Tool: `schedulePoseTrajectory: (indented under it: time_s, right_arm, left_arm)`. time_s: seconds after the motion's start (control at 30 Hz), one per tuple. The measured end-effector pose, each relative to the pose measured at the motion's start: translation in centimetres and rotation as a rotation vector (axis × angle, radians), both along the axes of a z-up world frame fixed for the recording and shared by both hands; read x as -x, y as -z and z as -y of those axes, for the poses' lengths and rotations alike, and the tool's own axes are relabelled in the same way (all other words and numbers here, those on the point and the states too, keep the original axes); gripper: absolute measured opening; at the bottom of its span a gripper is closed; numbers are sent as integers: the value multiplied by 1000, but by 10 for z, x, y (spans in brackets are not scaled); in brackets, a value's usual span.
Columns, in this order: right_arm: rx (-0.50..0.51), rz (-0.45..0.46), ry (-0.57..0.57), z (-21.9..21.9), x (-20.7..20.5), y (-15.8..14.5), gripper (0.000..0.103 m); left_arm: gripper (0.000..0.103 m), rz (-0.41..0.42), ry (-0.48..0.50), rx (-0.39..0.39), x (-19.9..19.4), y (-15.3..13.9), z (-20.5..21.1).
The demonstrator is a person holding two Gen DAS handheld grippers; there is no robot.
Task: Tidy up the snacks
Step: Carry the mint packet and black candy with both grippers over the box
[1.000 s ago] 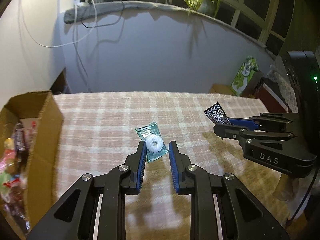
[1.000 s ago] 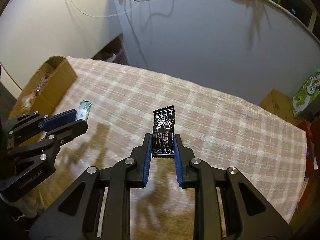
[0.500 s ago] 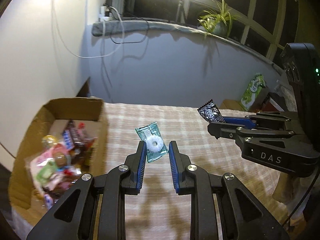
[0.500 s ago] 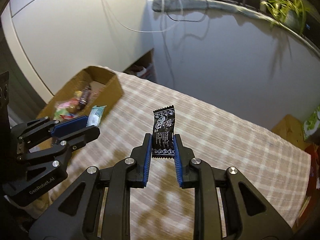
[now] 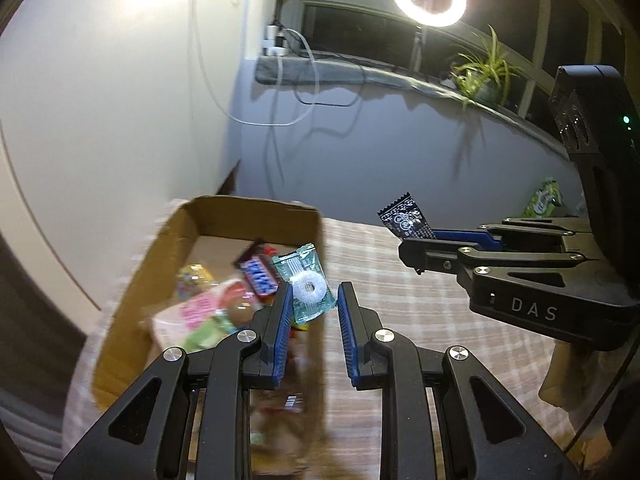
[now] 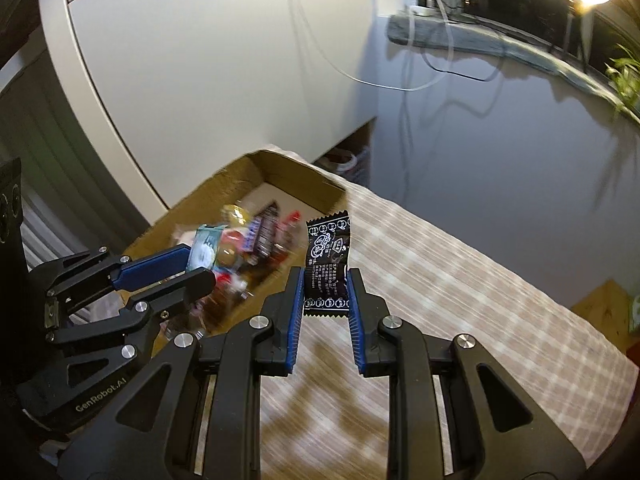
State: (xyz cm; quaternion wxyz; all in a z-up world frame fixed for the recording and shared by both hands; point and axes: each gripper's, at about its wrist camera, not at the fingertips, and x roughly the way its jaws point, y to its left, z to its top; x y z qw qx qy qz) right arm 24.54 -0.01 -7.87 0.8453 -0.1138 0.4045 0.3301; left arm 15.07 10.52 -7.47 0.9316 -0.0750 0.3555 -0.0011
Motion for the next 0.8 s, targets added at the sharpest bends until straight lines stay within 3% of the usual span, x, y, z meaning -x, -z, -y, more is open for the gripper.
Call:
schedulePoseTrajectory:
  time_s: [0.37, 0.8]
  right_arm:
    - [11, -21, -71, -62, -9, 11, 22]
    - [28, -59, -94, -93, -24, 28, 22]
  left_arm:
    - [21, -8, -66, 13, 4, 6, -46]
    - [22, -25, -98, 25, 2, 14, -68]
